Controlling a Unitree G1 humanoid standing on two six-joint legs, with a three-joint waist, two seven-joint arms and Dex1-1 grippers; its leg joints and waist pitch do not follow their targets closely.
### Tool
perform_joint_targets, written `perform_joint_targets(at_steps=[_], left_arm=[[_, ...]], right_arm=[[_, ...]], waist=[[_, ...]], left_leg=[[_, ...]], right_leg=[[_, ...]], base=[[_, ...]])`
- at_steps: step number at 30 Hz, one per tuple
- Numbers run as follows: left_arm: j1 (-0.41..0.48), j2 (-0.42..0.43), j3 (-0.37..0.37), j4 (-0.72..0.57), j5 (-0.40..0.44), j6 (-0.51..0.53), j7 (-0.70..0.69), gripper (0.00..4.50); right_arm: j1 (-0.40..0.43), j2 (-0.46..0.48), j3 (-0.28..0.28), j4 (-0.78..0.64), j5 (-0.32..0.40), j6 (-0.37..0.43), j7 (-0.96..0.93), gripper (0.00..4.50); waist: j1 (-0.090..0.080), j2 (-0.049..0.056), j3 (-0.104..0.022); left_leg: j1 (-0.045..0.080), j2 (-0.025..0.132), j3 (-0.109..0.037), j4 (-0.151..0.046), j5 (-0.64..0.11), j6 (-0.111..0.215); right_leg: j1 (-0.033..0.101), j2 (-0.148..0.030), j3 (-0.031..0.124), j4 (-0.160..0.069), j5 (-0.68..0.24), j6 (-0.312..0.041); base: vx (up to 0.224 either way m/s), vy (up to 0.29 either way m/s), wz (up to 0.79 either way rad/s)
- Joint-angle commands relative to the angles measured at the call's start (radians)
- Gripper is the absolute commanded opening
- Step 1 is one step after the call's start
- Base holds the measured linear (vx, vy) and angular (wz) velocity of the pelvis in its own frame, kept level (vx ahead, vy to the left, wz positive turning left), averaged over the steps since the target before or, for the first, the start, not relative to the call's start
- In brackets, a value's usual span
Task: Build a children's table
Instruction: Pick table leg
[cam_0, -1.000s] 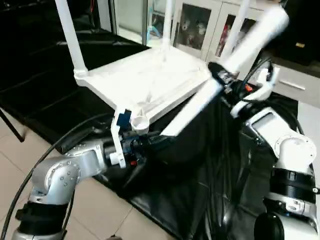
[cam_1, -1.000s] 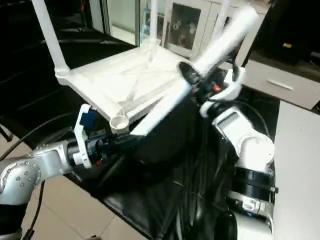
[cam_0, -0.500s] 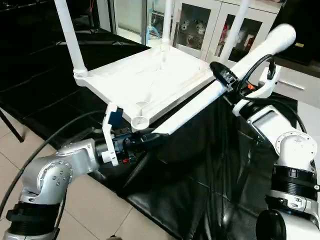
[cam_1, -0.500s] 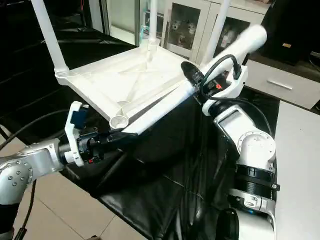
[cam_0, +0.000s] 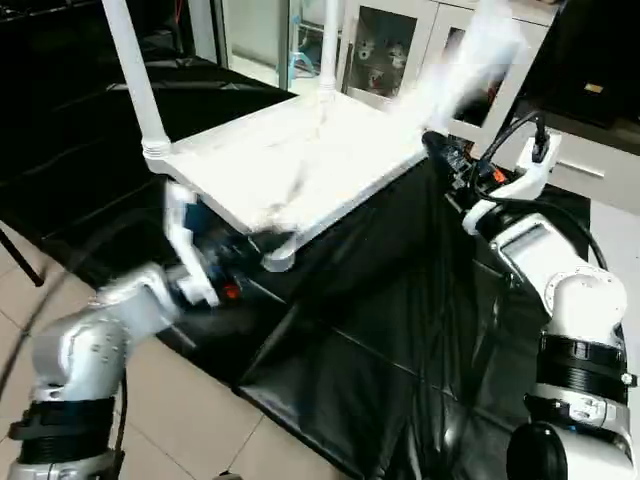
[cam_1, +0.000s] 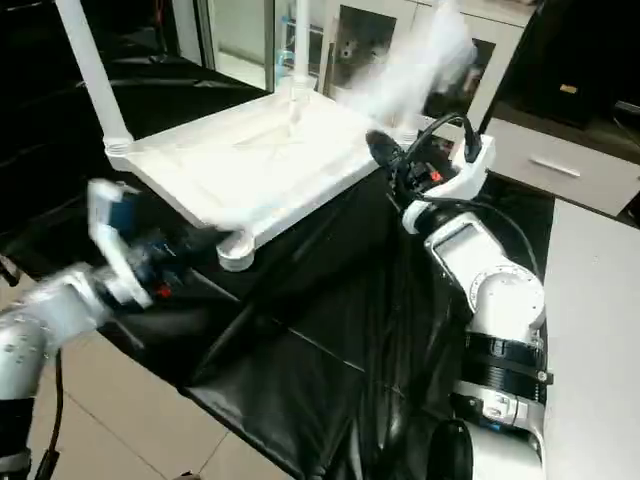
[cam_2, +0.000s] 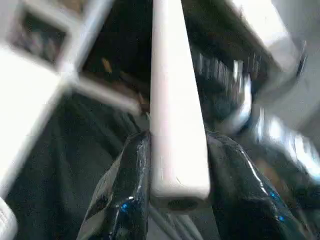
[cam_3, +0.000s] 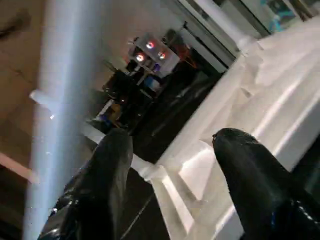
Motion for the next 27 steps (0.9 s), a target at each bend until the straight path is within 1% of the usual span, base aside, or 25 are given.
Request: perform_joint_targets(at_steps=[1,2,3,4,5,6,7,8,9,10,12,13,14,15,17,18,19,20,21,22,23,24,25,27], left_arm=[[-0.025,-0.031,0.031,-0.022,-0.050,-0.037,0.015,1.92],[-0.025,-0.039,0.036,-0.025,-0.056,-0.041,0.015,2.06],[-0.024,-0.048,0.039,-0.030,-0.061,-0.045,0.014,2.12],[-0.024,-0.053,0.040,-0.033,-0.065,-0.047,0.014,2.12],[-0.011,-0.052,0.024,-0.048,-0.065,-0.037,-0.002,2.34],[0.000,-0.050,0.009,-0.060,-0.060,-0.031,-0.011,2.42],[0.007,-0.048,-0.003,-0.067,-0.048,-0.033,-0.016,2.49],[0.007,-0.048,-0.003,-0.067,-0.048,-0.033,-0.016,2.49],[0.010,-0.050,-0.008,-0.069,-0.036,-0.038,-0.012,2.69],[0.003,-0.049,-0.007,-0.057,-0.013,-0.056,-0.002,2.78],[-0.005,-0.051,-0.005,-0.042,0.007,-0.078,0.010,2.83],[-0.012,-0.051,-0.003,-0.028,0.017,-0.087,0.022,2.84],[-0.015,-0.050,-0.002,-0.021,0.020,-0.088,0.025,2.84],[-0.018,-0.048,0.000,-0.012,0.015,-0.077,0.033,2.65],[-0.017,-0.039,-0.008,-0.006,0.019,-0.066,0.036,2.50],[-0.015,-0.035,-0.013,-0.008,0.017,-0.058,0.039,2.50],[-0.014,-0.035,-0.013,-0.008,0.017,-0.057,0.039,2.35],[-0.013,-0.036,-0.015,-0.009,0.018,-0.056,0.037,2.35],[-0.010,-0.037,-0.018,-0.006,0.023,-0.056,0.036,2.23],[-0.008,-0.038,-0.021,-0.005,0.028,-0.059,0.035,2.15],[-0.012,-0.041,-0.021,0.005,0.046,-0.068,0.052,2.15],[-0.014,-0.041,-0.021,0.009,0.051,-0.072,0.058,2.05],[-0.014,-0.041,-0.021,0.009,0.051,-0.072,0.058,2.05],[-0.015,-0.042,-0.025,0.007,0.066,-0.088,0.067,1.88]], right_arm=[[-0.007,0.009,-0.011,0.000,0.000,-0.015,-0.021,2.51],[-0.009,0.012,-0.012,0.002,0.000,-0.018,-0.024,2.45],[-0.009,0.015,-0.012,0.003,0.000,-0.021,-0.026,2.23],[-0.010,0.017,-0.013,0.004,0.000,-0.023,-0.027,2.23],[-0.010,0.021,-0.011,0.003,-0.002,-0.025,-0.029,2.09],[-0.011,0.024,-0.010,0.003,-0.002,-0.026,-0.031,2.02],[-0.011,0.026,-0.009,0.001,-0.002,-0.025,-0.032,2.02],[-0.011,0.026,-0.009,0.001,-0.002,-0.025,-0.032,1.90],[-0.009,0.025,-0.007,-0.002,-0.004,-0.024,-0.033,1.71],[-0.006,0.020,-0.002,-0.006,-0.014,-0.023,-0.031,1.67],[-0.003,0.018,-0.003,-0.006,-0.016,-0.023,-0.032,1.64],[-0.002,0.017,-0.006,-0.005,-0.018,-0.024,-0.033,1.43],[-0.002,0.017,-0.007,-0.004,-0.018,-0.024,-0.033,1.43],[-0.001,0.016,-0.009,-0.004,-0.019,-0.025,-0.034,1.25],[-0.002,0.016,-0.010,-0.004,-0.018,-0.027,-0.034,1.21],[-0.001,0.016,-0.010,-0.005,-0.019,-0.028,-0.034,1.21],[-0.001,0.016,-0.010,-0.005,-0.019,-0.028,-0.034,0.93],[0.000,0.015,-0.008,-0.006,-0.022,-0.029,-0.034,0.93],[0.005,0.017,-0.006,-0.009,-0.024,-0.030,-0.033,0.84],[0.007,0.017,-0.006,-0.010,-0.025,-0.029,-0.033,0.75],[0.006,0.017,-0.010,-0.009,-0.021,-0.029,-0.033,0.75],[0.005,0.016,-0.011,-0.008,-0.020,-0.029,-0.033,0.54],[0.005,0.016,-0.011,-0.008,-0.020,-0.029,-0.033,0.54],[0.002,0.006,-0.018,-0.001,-0.019,-0.027,-0.030,0.40]], waist=[[-0.003,0.000,-0.073],[-0.002,0.000,-0.072],[0.000,0.001,-0.072],[-0.001,0.001,-0.072],[-0.001,0.001,-0.072],[-0.001,0.001,-0.072],[-0.002,0.001,-0.071],[-0.003,0.000,-0.070],[-0.003,0.001,-0.070],[-0.003,0.000,-0.070],[-0.003,0.000,-0.069],[-0.004,0.002,-0.070],[-0.004,0.001,-0.070],[-0.003,0.002,-0.069],[-0.004,0.002,-0.070],[-0.004,0.003,-0.071],[-0.003,0.003,-0.072],[-0.003,0.003,-0.072],[-0.004,0.004,-0.072],[-0.004,0.003,-0.071],[-0.004,-0.001,-0.071],[-0.004,0.001,-0.070],[-0.004,0.001,-0.071],[-0.003,0.001,-0.071]], left_leg=[[0.006,0.004,0.014,-0.067,-0.126,-0.045],[0.006,0.004,0.014,-0.067,-0.130,-0.044],[0.007,0.004,0.015,-0.067,-0.135,-0.045],[0.006,0.005,0.015,-0.068,-0.135,-0.045],[0.006,0.005,0.014,-0.068,-0.137,-0.047],[0.006,0.005,0.014,-0.068,-0.137,-0.047],[0.008,0.006,0.014,-0.069,-0.145,-0.048],[0.007,0.005,0.015,-0.069,-0.147,-0.048],[0.008,0.005,0.015,-0.069,-0.152,-0.049],[0.008,0.005,0.014,-0.069,-0.152,-0.049],[0.007,0.005,0.014,-0.070,-0.156,-0.051],[0.008,0.005,0.013,-0.070,-0.159,-0.053],[0.008,0.005,0.013,-0.070,-0.158,-0.053],[0.008,0.004,0.013,-0.070,-0.158,-0.054],[0.007,0.004,0.013,-0.069,-0.151,-0.055],[0.007,0.004,0.013,-0.069,-0.149,-0.055],[0.008,0.005,0.013,-0.069,-0.146,-0.055],[0.008,0.005,0.013,-0.069,-0.146,-0.055],[0.007,0.004,0.013,-0.069,-0.146,-0.056],[0.007,0.005,0.013,-0.069,-0.146,-0.054],[0.007,0.005,0.014,-0.069,-0.147,-0.053],[0.007,0.005,0.014,-0.070,-0.150,-0.052],[0.007,0.004,0.014,-0.069,-0.150,-0.052],[0.008,0.005,0.013,-0.069,-0.152,-0.051]], right_leg=[[0.057,-0.053,0.040,-0.069,-0.154,-0.109],[0.056,-0.055,0.041,-0.069,-0.162,-0.110],[0.055,-0.056,0.041,-0.071,-0.179,-0.106],[0.054,-0.055,0.041,-0.071,-0.184,-0.100],[0.054,-0.054,0.041,-0.071,-0.187,-0.093],[0.054,-0.054,0.041,-0.071,-0.187,-0.093],[0.052,-0.054,0.041,-0.073,-0.199,-0.083],[0.052,-0.053,0.041,-0.073,-0.204,-0.080],[0.052,-0.053,0.041,-0.075,-0.212,-0.076],[0.052,-0.053,0.041,-0.076,-0.218,-0.071],[0.053,-0.053,0.041,-0.078,-0.229,-0.067],[0.052,-0.053,0.041,-0.078,-0.232,-0.061],[0.052,-0.053,0.041,-0.078,-0.231,-0.061],[0.052,-0.053,0.041,-0.077,-0.230,-0.061],[0.052,-0.052,0.041,-0.076,-0.223,-0.062],[0.051,-0.052,0.041,-0.075,-0.216,-0.064],[0.051,-0.052,0.041,-0.074,-0.205,-0.069],[0.051,-0.052,0.041,-0.074,-0.205,-0.069],[0.052,-0.052,0.041,-0.073,-0.196,-0.076],[0.052,-0.052,0.041,-0.073,-0.193,-0.079],[0.052,-0.052,0.041,-0.074,-0.195,-0.079],[0.052,-0.052,0.041,-0.074,-0.200,-0.075],[0.053,-0.053,0.041,-0.075,-0.207,-0.071],[0.053,-0.053,0.042,-0.077,-0.215,-0.068]], base=[[0.000,0.000,0.00],[0.000,0.000,0.00],[0.000,0.000,0.00],[0.000,0.000,0.00],[0.000,0.000,0.00],[0.000,0.000,0.00],[0.000,0.000,0.00],[0.000,0.000,0.00],[0.000,0.000,0.00],[0.000,0.000,0.00],[0.000,0.000,0.00],[0.000,0.000,0.00],[0.000,0.000,0.00],[0.000,0.000,0.00],[0.000,0.000,0.00],[0.000,0.000,0.00],[0.000,0.000,0.00],[0.000,0.000,0.00],[0.000,0.000,0.00],[0.000,0.000,0.00],[0.000,0.000,0.00],[0.000,0.000,0.00],[0.000,0.000,0.00],[0.000,0.000,0.00]])
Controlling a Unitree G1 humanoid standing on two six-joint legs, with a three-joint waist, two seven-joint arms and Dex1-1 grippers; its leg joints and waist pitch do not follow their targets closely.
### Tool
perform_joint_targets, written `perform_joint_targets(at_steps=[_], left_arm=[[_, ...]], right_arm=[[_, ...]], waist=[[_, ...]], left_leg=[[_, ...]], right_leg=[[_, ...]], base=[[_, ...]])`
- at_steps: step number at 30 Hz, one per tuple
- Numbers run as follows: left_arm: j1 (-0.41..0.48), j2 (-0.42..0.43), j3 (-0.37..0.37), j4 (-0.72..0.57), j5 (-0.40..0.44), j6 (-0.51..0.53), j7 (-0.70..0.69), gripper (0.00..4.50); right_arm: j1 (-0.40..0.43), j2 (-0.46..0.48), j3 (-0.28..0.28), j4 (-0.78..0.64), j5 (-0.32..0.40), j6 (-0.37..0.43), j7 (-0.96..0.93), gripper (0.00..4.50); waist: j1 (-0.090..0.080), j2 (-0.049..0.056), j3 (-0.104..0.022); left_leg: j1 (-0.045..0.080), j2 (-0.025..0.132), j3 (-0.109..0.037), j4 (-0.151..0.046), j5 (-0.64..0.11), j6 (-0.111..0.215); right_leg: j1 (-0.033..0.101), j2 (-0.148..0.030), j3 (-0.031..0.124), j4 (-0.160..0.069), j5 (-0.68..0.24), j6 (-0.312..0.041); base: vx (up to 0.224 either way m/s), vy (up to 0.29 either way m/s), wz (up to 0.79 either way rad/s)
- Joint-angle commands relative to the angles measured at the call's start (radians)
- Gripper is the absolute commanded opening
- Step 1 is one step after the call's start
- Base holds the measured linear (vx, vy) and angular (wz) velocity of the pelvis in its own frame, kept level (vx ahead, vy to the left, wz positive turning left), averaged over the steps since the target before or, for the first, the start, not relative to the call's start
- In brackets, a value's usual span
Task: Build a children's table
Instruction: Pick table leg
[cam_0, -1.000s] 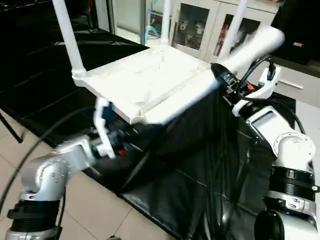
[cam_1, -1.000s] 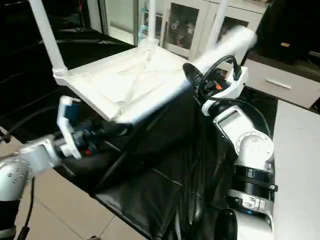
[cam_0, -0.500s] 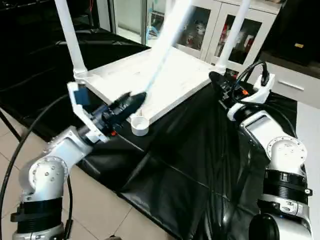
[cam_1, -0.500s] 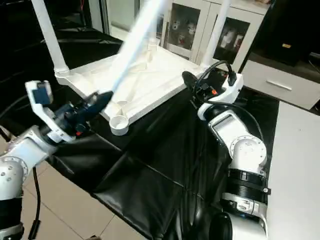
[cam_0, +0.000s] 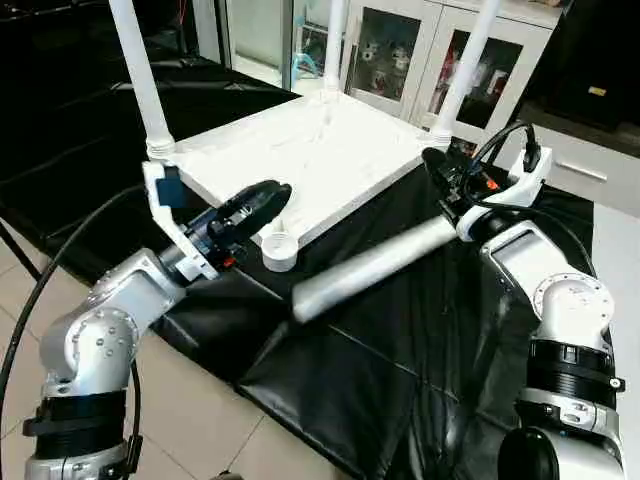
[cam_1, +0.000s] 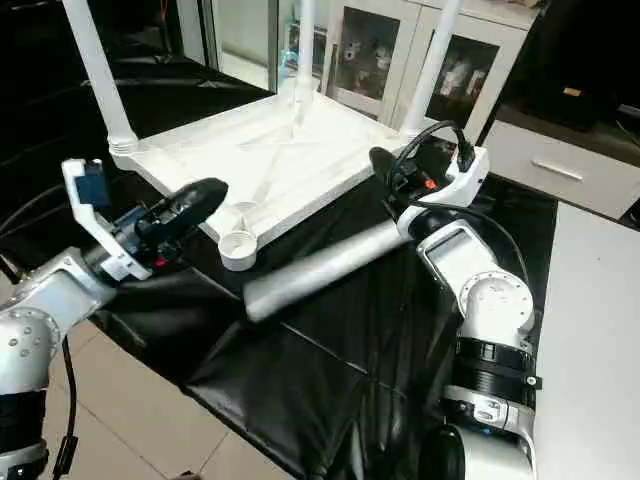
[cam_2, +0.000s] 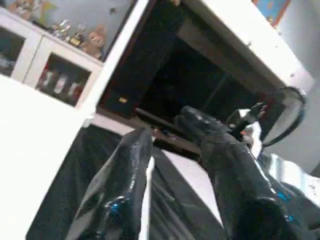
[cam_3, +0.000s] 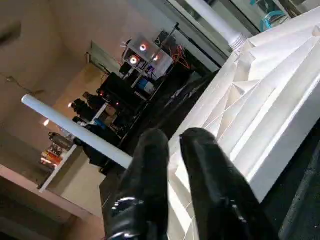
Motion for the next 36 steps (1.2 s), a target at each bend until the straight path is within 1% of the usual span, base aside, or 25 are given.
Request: perform_joint_targets(at_steps=[1,2,3,4,5,6,8,9,10,11,12,14,15,17,18,19,20,21,24,29,31,33,34,35,36], left_arm=[[-0.003,0.009,-0.032,-0.006,0.048,-0.035,0.001,1.72],[0.006,0.027,-0.071,-0.008,0.102,-0.064,-0.012,1.72],[0.011,0.040,-0.098,-0.009,0.133,-0.073,-0.018,1.62],[0.011,0.040,-0.098,-0.009,0.133,-0.073,-0.018,1.62],[0.009,0.034,-0.132,0.006,0.210,-0.119,0.028,1.48],[0.002,0.036,-0.169,0.032,0.305,-0.167,0.092,1.39],[0.001,0.041,-0.198,0.046,0.371,-0.205,0.126,1.31],[0.007,0.032,-0.212,0.053,0.403,-0.230,0.147,1.31],[0.009,0.026,-0.214,0.055,0.409,-0.236,0.155,1.31],[0.015,0.003,-0.220,0.069,0.434,-0.269,0.185,1.31],[0.020,-0.014,-0.224,0.079,0.453,-0.294,0.206,1.31],[0.026,-0.022,-0.252,0.098,0.501,-0.334,0.234,1.31],[0.027,-0.027,-0.265,0.112,0.544,-0.367,0.266,1.31],[0.027,-0.038,-0.265,0.123,0.563,-0.386,0.291,1.31],[0.030,-0.048,-0.260,0.128,0.570,-0.399,0.305,1.31],[0.034,-0.055,-0.262,0.131,0.592,-0.410,0.333,1.31],[0.039,-0.060,-0.265,0.133,0.623,-0.424,0.373,1.31],[0.043,-0.064,-0.269,0.134,0.656,-0.437,0.411,1.31],[0.038,-0.080,-0.268,0.146,0.708,-0.421,0.482,1.31],[0.071,-0.098,-0.261,0.118,0.748,-0.498,0.530,1.31],[0.084,-0.102,-0.263,0.116,0.755,-0.508,0.532,1.31],[0.093,-0.101,-0.267,0.110,0.773,-0.537,0.542,1.31],[0.095,-0.102,-0.265,0.107,0.773,-0.540,0.545,1.31],[0.096,-0.108,-0.255,0.099,0.768,-0.542,0.551,1.31],[0.097,-0.111,-0.249,0.095,0.764,-0.542,0.554,1.31]], right_arm=[[0.001,-0.023,-0.014,0.001,-0.010,-0.005,-0.003,0.31],[0.003,-0.030,-0.010,0.005,-0.019,-0.005,-0.001,0.21],[0.004,-0.031,-0.008,0.006,-0.020,-0.005,0.001,0.04],[0.004,-0.031,-0.008,0.006,-0.020,-0.005,0.001,0.04],[0.021,-0.041,0.011,-0.004,-0.047,-0.009,0.004,0.00],[0.049,-0.052,0.038,-0.020,-0.087,-0.014,0.002,0.00],[0.080,-0.066,0.074,-0.033,-0.141,-0.023,-0.006,0.00],[0.118,-0.085,0.130,-0.041,-0.218,-0.037,-0.016,0.00],[0.131,-0.091,0.149,-0.043,-0.243,-0.040,-0.020,0.00],[0.163,-0.106,0.202,-0.041,-0.318,-0.059,-0.043,0.00],[0.185,-0.117,0.238,-0.040,-0.371,-0.073,-0.060,0.00],[0.200,-0.119,0.249,-0.038,-0.395,-0.086,-0.073,0.00],[0.206,-0.121,0.253,-0.039,-0.419,-0.111,-0.083,0.00],[0.212,-0.125,0.263,-0.041,-0.448,-0.136,-0.088,0.00],[0.218,-0.128,0.272,-0.044,-0.467,-0.153,-0.090,0.00],[0.235,-0.135,0.298,-0.058,-0.513,-0.196,-0.090,0.00],[0.260,-0.133,0.316,-0.084,-0.555,-0.235,-0.098,0.00],[0.281,-0.126,0.321,-0.107,-0.580,-0.258,-0.107,0.00],[0.334,-0.118,0.330,-0.166,-0.615,-0.290,-0.126,0.00],[0.442,-0.104,0.310,-0.225,-0.641,-0.322,-0.150,0.00],[0.463,-0.105,0.313,-0.226,-0.656,-0.319,-0.157,0.00],[0.496,-0.105,0.339,-0.256,-0.667,-0.311,-0.136,0.00],[0.505,-0.104,0.347,-0.265,-0.673,-0.312,-0.135,0.00],[0.520,-0.099,0.357,-0.282,-0.680,-0.315,-0.132,0.00],[0.527,-0.096,0.360,-0.290,-0.681,-0.315,-0.130,0.00]], waist=[[-0.003,0.004,-0.071],[-0.003,0.001,-0.069],[-0.002,0.003,-0.070],[-0.003,0.003,-0.070],[-0.002,-0.008,-0.070],[0.000,-0.004,-0.071],[-0.001,-0.003,-0.070],[-0.001,0.003,-0.072],[-0.001,0.003,-0.072],[-0.002,0.007,-0.073],[-0.003,0.005,-0.071],[-0.003,0.001,-0.070],[-0.005,0.003,-0.071],[-0.005,0.002,-0.070],[-0.008,0.007,-0.069],[-0.009,0.006,-0.069],[-0.009,0.012,-0.069],[-0.011,0.008,-0.067],[-0.012,0.006,-0.070],[-0.011,0.017,-0.065],[-0.014,0.013,-0.065],[-0.015,0.024,-0.063],[-0.016,0.020,-0.063],[-0.016,0.023,-0.063],[-0.019,0.019,-0.062]], left_leg=[[0.008,0.005,0.013,-0.070,-0.149,-0.052],[0.006,0.005,0.012,-0.072,-0.147,-0.048],[0.008,0.006,0.012,-0.071,-0.147,-0.049],[0.008,0.006,0.012,-0.071,-0.148,-0.048],[0.005,0.007,0.013,-0.071,-0.140,-0.045],[0.006,0.009,0.011,-0.071,-0.136,-0.045],[0.004,0.008,0.011,-0.072,-0.137,-0.048],[0.004,0.007,0.009,-0.072,-0.137,-0.061],[0.004,0.007,0.009,-0.072,-0.137,-0.061],[0.005,0.007,0.008,-0.071,-0.142,-0.068],[0.002,0.007,0.007,-0.071,-0.148,-0.070],[0.004,0.006,0.009,-0.071,-0.174,-0.068],[0.005,0.005,0.008,-0.071,-0.194,-0.063],[0.006,0.006,0.008,-0.069,-0.206,-0.058],[0.004,0.005,0.007,-0.070,-0.212,-0.056],[0.003,0.006,0.007,-0.069,-0.216,-0.056],[0.003,0.008,0.006,-0.069,-0.222,-0.056],[0.000,0.007,0.005,-0.069,-0.221,-0.051],[0.003,0.006,0.004,-0.070,-0.221,-0.035],[0.005,0.007,0.002,-0.073,-0.271,-0.029],[0.004,0.006,0.001,-0.073,-0.290,-0.028],[0.006,0.006,-0.001,-0.074,-0.310,-0.025],[0.005,0.006,0.000,-0.074,-0.311,-0.023],[0.004,0.005,-0.001,-0.073,-0.310,-0.023],[0.002,0.005,-0.001,-0.074,-0.309,-0.020]], right_leg=[[0.052,-0.053,0.041,-0.075,-0.210,-0.071],[0.053,-0.052,0.040,-0.079,-0.213,-0.066],[0.052,-0.052,0.041,-0.076,-0.215,-0.056],[0.051,-0.053,0.041,-0.076,-0.216,-0.054],[0.053,-0.055,0.041,-0.076,-0.221,-0.052],[0.053,-0.055,0.040,-0.077,-0.217,-0.050],[0.054,-0.054,0.041,-0.080,-0.213,-0.034],[0.054,-0.055,0.041,-0.079,-0.214,-0.031],[0.054,-0.055,0.041,-0.079,-0.214,-0.031],[0.053,-0.056,0.041,-0.076,-0.203,-0.049],[0.053,-0.055,0.040,-0.082,-0.211,-0.050],[0.052,-0.056,0.042,-0.088,-0.240,-0.048],[0.052,-0.055,0.042,-0.088,-0.261,-0.044],[0.049,-0.056,0.042,-0.090,-0.279,-0.036],[0.049,-0.056,0.041,-0.091,-0.288,-0.037],[0.048,-0.056,0.041,-0.092,-0.293,-0.038],[0.047,-0.055,0.041,-0.094,-0.284,-0.040],[0.048,-0.054,0.040,-0.093,-0.278,-0.040],[0.048,-0.052,0.040,-0.090,-0.264,-0.041],[0.043,-0.053,0.040,-0.099,-0.305,-0.038],[0.041,-0.051,0.039,-0.102,-0.325,-0.035],[0.039,-0.052,0.039,-0.103,-0.337,-0.035],[0.039,-0.051,0.039,-0.106,-0.338,-0.033],[0.040,-0.051,0.039,-0.105,-0.336,-0.032],[0.041,-0.052,0.039,-0.105,-0.341,-0.033]], base=[[0.000,0.000,0.00],[0.000,0.000,0.00],[0.000,0.000,0.00],[0.000,0.000,0.00],[0.000,0.000,0.00],[0.000,0.000,0.00],[0.000,0.000,0.00],[0.000,0.000,0.00],[0.000,0.000,0.00],[0.000,0.000,0.00],[0.000,0.000,0.00],[0.000,0.000,0.00],[0.000,0.000,0.00],[0.000,0.000,0.00],[0.000,0.000,0.00],[0.000,0.000,0.00],[0.000,0.000,0.00],[0.000,0.000,0.00],[0.000,0.000,0.00],[0.000,0.000,0.00],[0.000,0.000,0.00],[0.000,0.000,0.00],[0.000,0.000,0.00],[0.000,0.000,0.00],[0.000,0.000,0.00]])
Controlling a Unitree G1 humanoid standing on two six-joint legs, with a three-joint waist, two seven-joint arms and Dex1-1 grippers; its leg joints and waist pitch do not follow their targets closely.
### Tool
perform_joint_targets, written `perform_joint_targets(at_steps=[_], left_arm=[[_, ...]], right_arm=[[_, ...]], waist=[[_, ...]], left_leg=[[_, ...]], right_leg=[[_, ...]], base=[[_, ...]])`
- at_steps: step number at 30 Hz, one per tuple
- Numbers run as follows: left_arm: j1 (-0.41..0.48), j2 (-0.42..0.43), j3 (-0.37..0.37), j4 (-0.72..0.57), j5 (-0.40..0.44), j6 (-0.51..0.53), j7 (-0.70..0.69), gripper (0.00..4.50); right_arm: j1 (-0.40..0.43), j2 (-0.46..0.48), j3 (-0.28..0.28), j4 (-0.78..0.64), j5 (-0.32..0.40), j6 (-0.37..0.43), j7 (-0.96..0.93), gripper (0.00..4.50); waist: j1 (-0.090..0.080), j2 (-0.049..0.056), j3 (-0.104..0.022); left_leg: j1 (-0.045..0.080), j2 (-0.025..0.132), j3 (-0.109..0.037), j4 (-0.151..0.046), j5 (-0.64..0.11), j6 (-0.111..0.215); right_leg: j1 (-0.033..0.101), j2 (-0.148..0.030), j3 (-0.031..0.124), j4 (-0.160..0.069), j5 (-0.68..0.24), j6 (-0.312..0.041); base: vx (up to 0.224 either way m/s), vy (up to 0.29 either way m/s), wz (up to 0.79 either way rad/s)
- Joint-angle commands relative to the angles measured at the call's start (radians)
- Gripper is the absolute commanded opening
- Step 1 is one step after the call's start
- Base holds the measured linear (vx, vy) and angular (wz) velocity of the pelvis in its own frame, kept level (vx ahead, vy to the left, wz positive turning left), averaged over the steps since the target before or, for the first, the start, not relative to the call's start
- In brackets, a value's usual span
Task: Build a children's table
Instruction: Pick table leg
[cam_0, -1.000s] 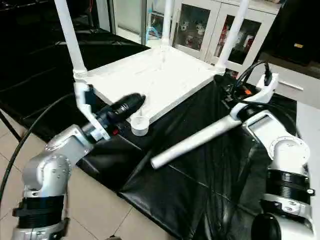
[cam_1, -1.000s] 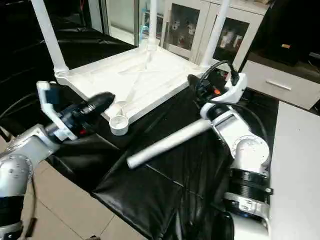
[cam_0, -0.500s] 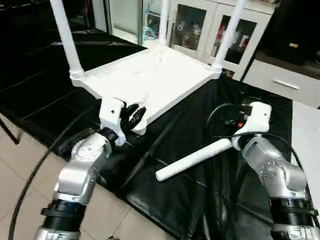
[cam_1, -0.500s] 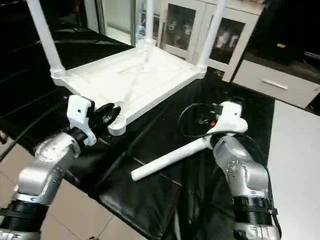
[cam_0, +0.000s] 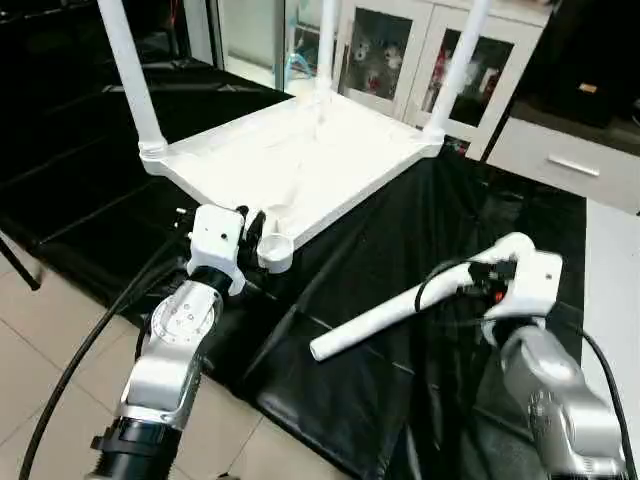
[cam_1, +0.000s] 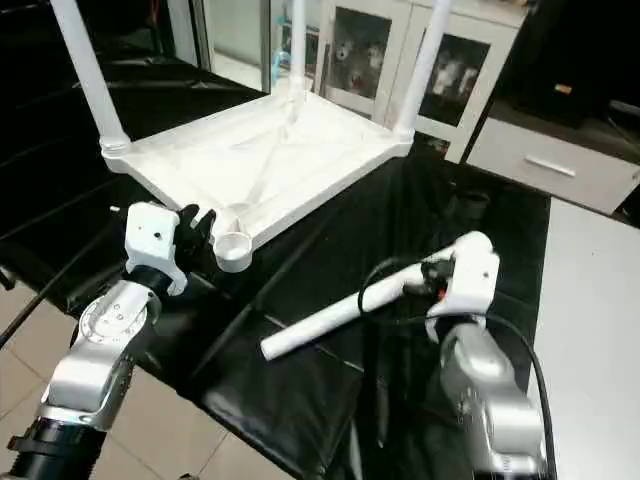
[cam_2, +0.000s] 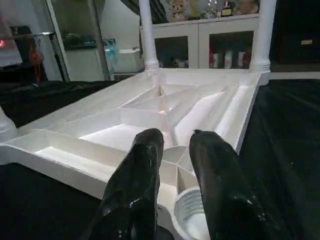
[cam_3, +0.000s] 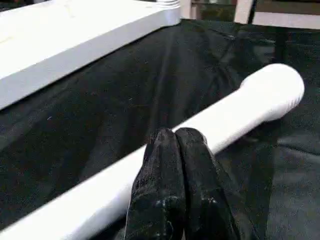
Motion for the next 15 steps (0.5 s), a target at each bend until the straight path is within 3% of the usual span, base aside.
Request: perform_joint_targets(at_steps=[1,3,4,5,6,7,8,9,10,11,12,13,14,15], left_arm=[[-0.002,-0.012,0.014,-0.037,-0.007,0.003,0.014,1.31],[-0.003,-0.011,0.021,-0.036,-0.003,0.009,0.019,1.31],[-0.003,-0.009,0.022,-0.031,0.001,0.010,0.019,1.31],[-0.002,-0.007,0.023,-0.026,0.005,0.009,0.019,1.31],[-0.001,-0.006,0.025,-0.021,0.009,0.006,0.021,1.31],[0.000,-0.004,0.025,-0.018,0.010,0.005,0.020,1.31],[0.000,0.002,0.025,-0.017,0.018,0.003,0.018,1.31],[0.000,0.002,0.025,-0.017,0.018,0.003,0.018,1.31],[0.000,0.004,0.027,-0.016,0.017,0.001,0.017,1.31],[-0.001,0.005,0.029,-0.016,0.016,0.001,0.016,1.31],[-0.001,0.005,0.032,-0.015,0.015,0.001,0.015,1.31],[-0.004,0.009,0.036,-0.014,0.017,0.001,0.015,1.31],[-0.006,0.012,0.041,-0.012,0.017,0.003,0.014,1.31],[-0.009,0.015,0.046,-0.010,0.018,0.004,0.014,1.31]], right_arm=[[0.011,0.012,0.001,-0.048,-0.002,0.014,-0.001,0.00],[0.018,0.034,-0.005,-0.058,0.018,0.028,-0.009,0.00],[0.020,0.040,-0.003,-0.064,0.018,0.027,-0.009,0.00],[0.021,0.044,0.002,-0.066,0.014,0.023,-0.010,0.00],[0.021,0.048,0.008,-0.069,0.010,0.023,-0.010,0.00],[0.019,0.049,0.015,-0.071,0.005,0.021,-0.009,0.00],[0.015,0.054,0.022,-0.075,-0.001,0.022,-0.009,0.00],[0.015,0.054,0.022,-0.075,-0.001,0.022,-0.009,0.00],[0.014,0.059,0.022,-0.079,-0.002,0.024,-0.009,0.00],[0.014,0.062,0.021,-0.080,-0.003,0.026,-0.009,0.00],[0.013,0.065,0.021,-0.082,-0.005,0.027,-0.009,0.00],[0.011,0.065,0.025,-0.081,-0.011,0.029,-0.004,0.00],[0.008,0.064,0.029,-0.079,-0.015,0.029,0.003,0.00],[0.004,0.064,0.032,-0.077,-0.018,0.030,0.007,0.00]], waist=[[-0.001,0.013,-0.059],[-0.001,0.009,-0.059],[0.000,0.002,-0.060],[0.006,0.003,-0.063],[0.022,-0.004,-0.062],[0.031,-0.010,-0.061],[0.054,-0.012,-0.053],[0.054,-0.016,-0.051],[0.050,-0.007,-0.051],[0.034,-0.002,-0.049],[0.000,0.020,-0.050],[-0.042,0.041,-0.051],[-0.053,0.046,-0.056],[-0.058,0.050,-0.056]], left_leg=[[0.002,0.005,-0.002,-0.075,-0.307,-0.022],[-0.004,-0.002,0.006,-0.068,-0.299,0.006],[0.026,-0.009,0.040,-0.023,-0.305,-0.003],[0.021,-0.017,0.049,-0.012,-0.305,-0.006],[0.016,-0.025,0.041,0.013,-0.314,0.020],[0.007,-0.034,0.034,0.033,-0.306,0.038],[-0.006,-0.039,0.005,0.084,-0.287,0.064],[-0.019,-0.044,-0.016,0.096,-0.273,0.063],[-0.015,-0.064,-0.050,0.087,-0.238,0.066],[-0.003,-0.069,-0.054,0.064,-0.233,0.084],[0.065,-0.058,-0.033,-0.020,-0.270,0.140],[0.102,-0.012,0.001,-0.074,-0.432,0.212],[0.078,0.013,0.012,-0.101,-0.471,0.226],[0.062,0.039,0.020,-0.122,-0.480,0.222]], right_leg=[[0.041,-0.053,0.036,-0.099,-0.351,-0.038],[0.044,-0.070,0.047,-0.103,-0.380,-0.038],[0.013,-0.058,0.106,-0.125,-0.513,-0.022],[0.018,-0.054,0.137,-0.128,-0.544,-0.024],[0.026,-0.069,0.194,-0.136,-0.577,-0.034],[0.040,-0.083,0.229,-0.145,-0.601,-0.039],[0.053,-0.124,0.308,-0.171,-0.687,-0.048],[0.065,-0.125,0.333,-0.172,-0.712,-0.056],[0.056,-0.079,0.347,-0.167,-0.664,-0.065],[0.044,-0.048,0.337,-0.164,-0.634,-0.058],[-0.025,0.048,0.251,-0.123,-0.518,-0.022],[-0.094,0.074,0.092,0.000,-0.423,-0.046],[-0.079,0.050,0.035,0.070,-0.335,-0.063],[-0.062,0.021,-0.010,0.114,-0.244,-0.074]], base=[[0.000,0.000,0.00],[0.000,0.000,0.00],[0.000,0.000,0.00],[-0.009,0.044,-0.39],[-0.009,0.044,-0.39],[-0.003,0.087,-0.53],[-0.006,0.160,-0.59],[-0.006,0.160,-0.59],[-0.022,0.234,-0.63],[-0.040,0.277,-0.55],[-0.040,0.277,-0.55],[-0.091,0.300,-0.41],[-0.111,0.293,-0.50],[-0.111,0.293,-0.50]])
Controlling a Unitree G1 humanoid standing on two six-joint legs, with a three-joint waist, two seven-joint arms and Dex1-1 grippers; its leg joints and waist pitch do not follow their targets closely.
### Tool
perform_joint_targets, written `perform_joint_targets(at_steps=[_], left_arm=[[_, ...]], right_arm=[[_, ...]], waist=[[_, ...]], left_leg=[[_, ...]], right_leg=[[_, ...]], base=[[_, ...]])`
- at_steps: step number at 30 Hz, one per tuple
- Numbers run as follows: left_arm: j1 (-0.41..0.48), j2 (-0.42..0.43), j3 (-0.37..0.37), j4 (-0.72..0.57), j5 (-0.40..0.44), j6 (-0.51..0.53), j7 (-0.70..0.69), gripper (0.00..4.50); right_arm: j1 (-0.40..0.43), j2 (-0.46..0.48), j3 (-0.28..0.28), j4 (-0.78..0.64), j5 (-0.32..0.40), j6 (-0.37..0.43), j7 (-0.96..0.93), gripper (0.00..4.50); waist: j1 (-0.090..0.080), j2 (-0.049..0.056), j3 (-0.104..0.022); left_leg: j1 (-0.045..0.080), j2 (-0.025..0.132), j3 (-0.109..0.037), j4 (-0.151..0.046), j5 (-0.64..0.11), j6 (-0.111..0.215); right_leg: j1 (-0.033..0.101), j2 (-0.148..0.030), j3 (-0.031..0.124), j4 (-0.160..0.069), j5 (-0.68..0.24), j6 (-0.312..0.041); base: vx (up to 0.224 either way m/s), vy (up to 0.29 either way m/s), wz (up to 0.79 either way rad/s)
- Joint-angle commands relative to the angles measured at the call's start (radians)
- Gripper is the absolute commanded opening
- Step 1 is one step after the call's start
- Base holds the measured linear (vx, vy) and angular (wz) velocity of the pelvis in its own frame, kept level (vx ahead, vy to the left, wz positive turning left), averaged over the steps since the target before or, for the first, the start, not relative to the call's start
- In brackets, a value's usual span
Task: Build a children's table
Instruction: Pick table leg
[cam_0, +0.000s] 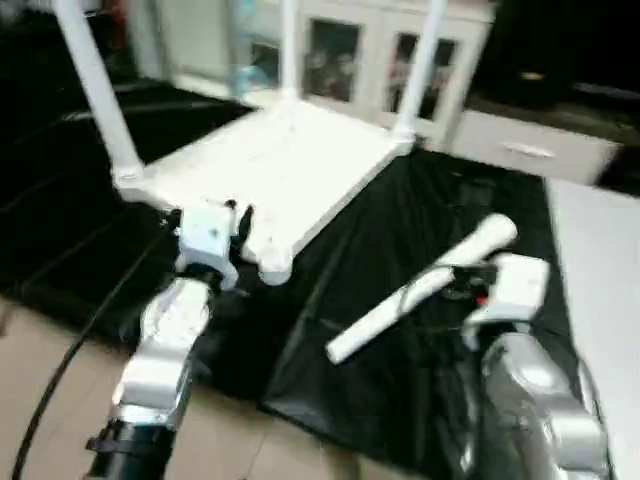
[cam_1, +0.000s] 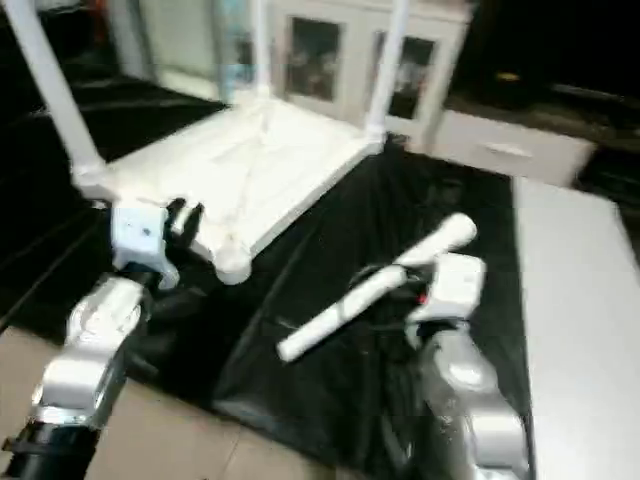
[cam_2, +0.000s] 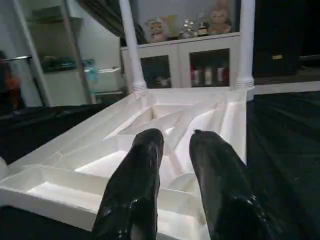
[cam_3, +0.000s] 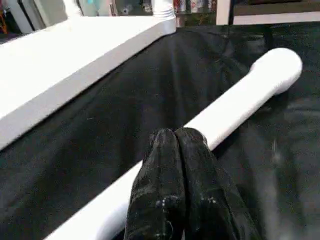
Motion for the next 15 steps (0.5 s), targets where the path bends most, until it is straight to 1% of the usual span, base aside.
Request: perform_joint_targets(at_steps=[1,2,3,4,5,6,7,8,9,10,11,12,13,14,15], left_arm=[[-0.013,-0.002,0.002,0.003,0.010,0.006,0.006,1.31],[-0.013,-0.002,0.002,0.003,0.010,0.006,0.006,1.31],[-0.013,0.002,0.006,0.002,0.008,0.009,0.005,1.31],[-0.013,0.003,0.008,0.002,0.008,0.010,0.004,1.31],[-0.012,0.006,0.011,0.001,0.008,0.010,0.004,1.31],[-0.012,0.009,0.014,0.001,0.009,0.010,0.004,1.31],[-0.011,0.010,0.017,0.002,0.009,0.011,0.006,1.31],[-0.011,0.011,0.019,0.003,0.009,0.012,0.007,1.31],[-0.010,0.011,0.022,0.003,0.007,0.014,0.009,1.31],[-0.010,0.011,0.022,0.003,0.007,0.014,0.009,1.31],[-0.010,0.009,0.025,0.003,0.008,0.015,0.008,1.31],[-0.009,0.007,0.028,0.003,0.009,0.015,0.007,1.31],[-0.008,0.006,0.029,0.003,0.010,0.015,0.006,1.31],[-0.007,0.005,0.030,0.003,0.011,0.016,0.007,1.31],[-0.006,0.005,0.030,0.002,0.011,0.016,0.008,1.31]], right_arm=[[-0.013,-0.017,-0.015,-0.008,-0.011,0.012,0.010,0.00],[-0.013,-0.017,-0.015,-0.008,-0.011,0.012,0.010,0.00],[-0.018,-0.019,-0.012,-0.005,-0.012,0.013,0.013,0.00],[-0.019,-0.019,-0.012,-0.005,-0.013,0.014,0.013,0.00],[-0.023,-0.018,-0.012,-0.003,-0.014,0.015,0.013,0.00],[-0.025,-0.016,-0.014,-0.003,-0.015,0.017,0.013,0.00],[-0.025,-0.015,-0.013,-0.003,-0.017,0.018,0.015,0.00],[-0.026,-0.015,-0.013,-0.002,-0.019,0.019,0.018,0.00],[-0.028,-0.018,-0.003,0.000,-0.023,0.021,0.030,0.00],[-0.028,-0.018,-0.003,0.000,-0.023,0.021,0.030,0.00],[-0.029,-0.019,0.001,0.001,-0.026,0.022,0.036,0.00],[-0.032,-0.020,0.008,-0.001,-0.029,0.023,0.042,0.00],[-0.034,-0.021,0.012,-0.002,-0.032,0.024,0.045,0.00],[-0.039,-0.018,0.014,0.001,-0.034,0.026,0.046,0.00],[-0.040,-0.018,0.014,0.001,-0.035,0.026,0.046,0.00]], waist=[[-0.035,0.041,-0.037],[-0.049,0.018,-0.037],[-0.038,-0.015,-0.058],[0.009,-0.034,-0.068],[-0.014,-0.015,-0.073],[-0.019,-0.004,-0.068],[-0.003,-0.025,-0.043],[0.009,-0.033,-0.042],[0.000,0.001,-0.047],[-0.061,0.029,-0.046],[-0.077,0.047,-0.045],[-0.079,0.059,-0.050],[-0.080,0.060,-0.048],[-0.074,0.055,-0.042],[-0.059,0.033,-0.045]], left_leg=[[0.035,0.095,-0.093,-0.220,-0.188,0.220],[0.042,0.092,-0.064,-0.215,-0.189,0.205],[0.008,0.082,-0.054,-0.180,-0.271,0.084],[-0.049,0.059,-0.129,0.087,-0.238,-0.039],[-0.099,0.051,-0.199,0.153,-0.149,-0.096],[-0.115,0.040,-0.225,0.170,-0.105,-0.147],[-0.065,0.009,-0.202,0.110,-0.168,-0.181],[-0.068,0.007,-0.189,0.016,-0.053,-0.117],[-0.011,0.007,-0.171,-0.069,0.031,0.001],[0.033,0.046,-0.175,-0.150,-0.166,0.118],[0.032,0.059,-0.193,-0.183,-0.221,0.164],[0.035,0.061,-0.199,-0.198,-0.229,0.203],[0.054,0.071,-0.211,-0.193,-0.173,0.298],[0.062,0.080,-0.207,-0.192,-0.102,0.347],[0.085,0.129,-0.093,-0.206,-0.205,0.151]], right_leg=[[0.023,-0.001,-0.126,0.016,0.008,-0.024],[0.022,-0.011,-0.126,-0.015,0.011,-0.031],[0.104,-0.121,-0.053,-0.087,-0.041,-0.032],[0.134,-0.380,0.136,-0.255,-0.300,-0.110],[0.171,-0.408,0.149,-0.240,-0.328,-0.136],[0.176,-0.380,0.107,-0.232,-0.350,-0.131],[0.126,-0.202,0.133,-0.246,-0.415,-0.192],[0.169,-0.158,0.015,-0.227,-0.424,-0.209],[0.113,-0.098,-0.016,-0.229,-0.436,-0.177],[0.058,0.020,-0.072,-0.134,-0.368,-0.094],[0.056,0.037,-0.093,-0.054,-0.262,-0.069],[0.052,0.039,-0.109,0.010,-0.170,-0.055],[0.035,0.028,-0.121,0.028,-0.098,-0.041],[0.026,0.021,-0.130,0.026,-0.078,-0.018],[0.021,-0.015,-0.126,-0.002,-0.066,-0.051]], base=[[-0.095,0.257,-0.39],[-0.074,0.219,-0.10],[-0.074,0.219,-0.10],[-0.067,0.203,-0.07],[-0.052,0.219,-0.25],[-0.052,0.219,-0.25],[-0.055,0.230,-0.53],[-0.075,0.275,-0.31],[-0.075,0.275,-0.31],[-0.102,0.303,0.14],[-0.119,0.294,0.14],[-0.119,0.294,0.14],[-0.088,0.272,0.04],[-0.084,0.228,-0.03],[-0.084,0.228,-0.03]])
